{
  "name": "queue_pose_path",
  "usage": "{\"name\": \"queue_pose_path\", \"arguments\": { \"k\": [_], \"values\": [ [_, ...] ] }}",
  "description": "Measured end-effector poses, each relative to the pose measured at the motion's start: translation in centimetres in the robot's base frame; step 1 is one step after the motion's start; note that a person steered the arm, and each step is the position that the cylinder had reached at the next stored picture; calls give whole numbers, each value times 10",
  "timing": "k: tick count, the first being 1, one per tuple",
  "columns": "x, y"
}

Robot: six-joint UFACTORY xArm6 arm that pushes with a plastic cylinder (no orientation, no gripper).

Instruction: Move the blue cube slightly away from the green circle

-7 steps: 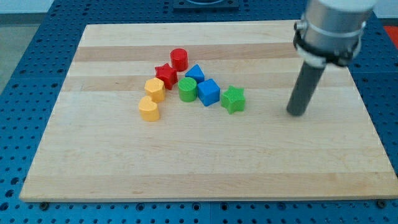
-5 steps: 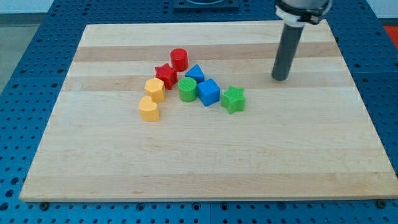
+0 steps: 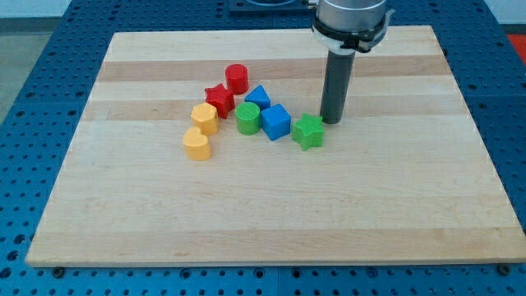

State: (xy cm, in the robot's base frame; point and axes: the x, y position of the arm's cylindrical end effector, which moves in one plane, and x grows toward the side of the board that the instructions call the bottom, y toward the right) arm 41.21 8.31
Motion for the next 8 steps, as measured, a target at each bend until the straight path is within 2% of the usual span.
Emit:
{"name": "queue_pose_path", "arguments": {
  "k": [3,8],
  "values": [
    [19,-13],
    [22,-29]
  ]
}}
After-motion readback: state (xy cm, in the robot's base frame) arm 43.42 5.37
